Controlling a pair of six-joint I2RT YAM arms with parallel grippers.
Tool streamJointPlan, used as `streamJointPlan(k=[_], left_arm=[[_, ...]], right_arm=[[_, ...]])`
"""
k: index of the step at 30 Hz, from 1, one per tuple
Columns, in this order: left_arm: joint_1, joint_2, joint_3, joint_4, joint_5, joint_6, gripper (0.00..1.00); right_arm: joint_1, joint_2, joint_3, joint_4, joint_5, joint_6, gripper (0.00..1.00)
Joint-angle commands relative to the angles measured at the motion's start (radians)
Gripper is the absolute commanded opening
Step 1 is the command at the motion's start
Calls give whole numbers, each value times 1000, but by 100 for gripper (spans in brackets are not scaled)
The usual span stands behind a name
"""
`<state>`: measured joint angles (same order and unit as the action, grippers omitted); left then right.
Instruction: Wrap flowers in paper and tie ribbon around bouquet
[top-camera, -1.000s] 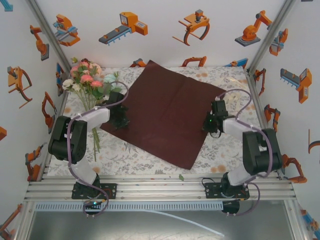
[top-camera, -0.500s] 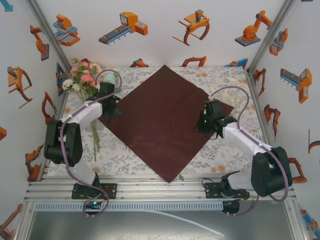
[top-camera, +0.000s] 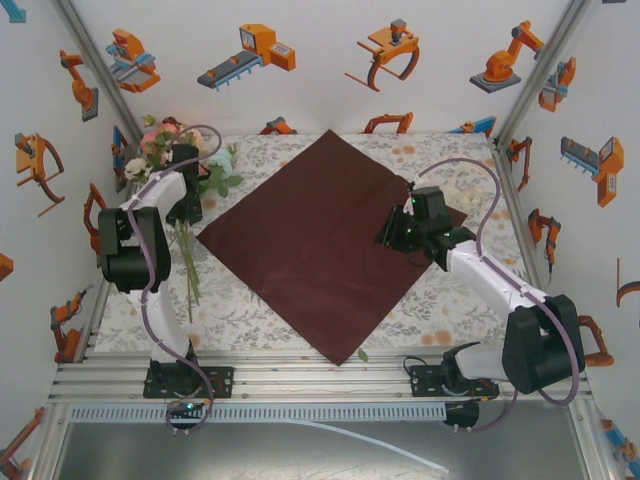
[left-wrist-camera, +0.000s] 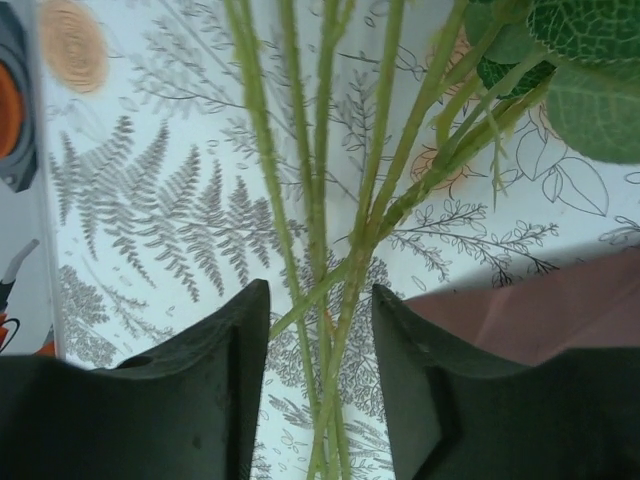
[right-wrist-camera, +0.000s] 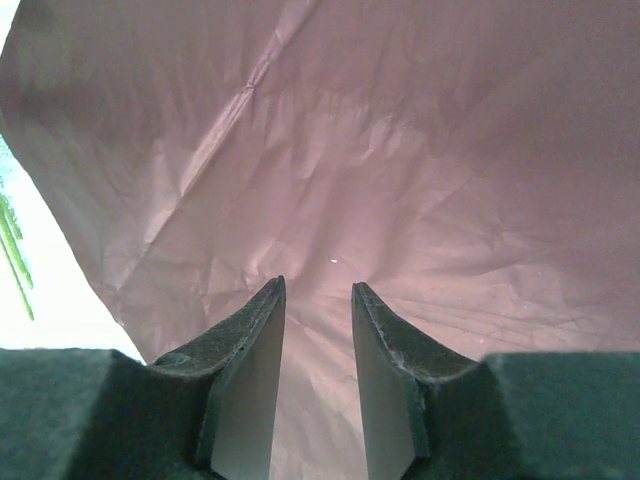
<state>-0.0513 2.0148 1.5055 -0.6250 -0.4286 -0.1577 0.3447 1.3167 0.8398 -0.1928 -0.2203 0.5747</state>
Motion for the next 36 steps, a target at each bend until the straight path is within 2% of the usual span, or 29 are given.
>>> streamJointPlan(k=[1,2,3,6,7,11,14,16,19,20,22,23,25,26,30,31,36], left_arm=[[12,42,77,-74,50,55,49],[17,62,90,-83,51,55,49],[22,76,98,-84,53,57,45],[31,89,107,-90,49,48,21],[30,81,104,-91,50,46,17],[25,7,92,-100,55,32,10],[24,-66,84,-101,50,23,0],[25,-109,77,-94,51,23,3],[25,-131,81,-100,65,19,18],[25,-135,81,-102,69,15,16],[24,-156,78,-101,83,3,0],[23,-173,75,-100,99,-5,0],[19,-230,67,-83,168,-33,0],[17,-267,63,-68,236,-62,0],[-11,-365,50,73,593,-222,0],[-36,-361,70,86,649,-250,0],[-220,-225,210,136,750,-308,0]], right_arm=[[1,0,8,17,-27,-19,36],[1,-2,8,14,-28,-18,36],[1,-8,8,9,-27,-20,36],[2,-27,0,4,-12,-23,36],[1,-30,-1,3,-10,-23,36],[1,-26,0,7,-13,-20,36],[1,-16,5,14,-24,-14,35],[2,-16,10,12,-30,-12,35],[1,-21,10,10,-30,-11,35],[1,-23,10,8,-30,-13,35],[2,-25,8,7,-29,-12,35],[2,-26,8,4,-28,-10,35],[0,-27,7,3,-27,-5,35],[1,-27,7,5,-26,0,35],[0,-26,12,10,-20,13,35],[1,-25,17,10,-21,13,35],[0,-26,18,2,-17,17,35]])
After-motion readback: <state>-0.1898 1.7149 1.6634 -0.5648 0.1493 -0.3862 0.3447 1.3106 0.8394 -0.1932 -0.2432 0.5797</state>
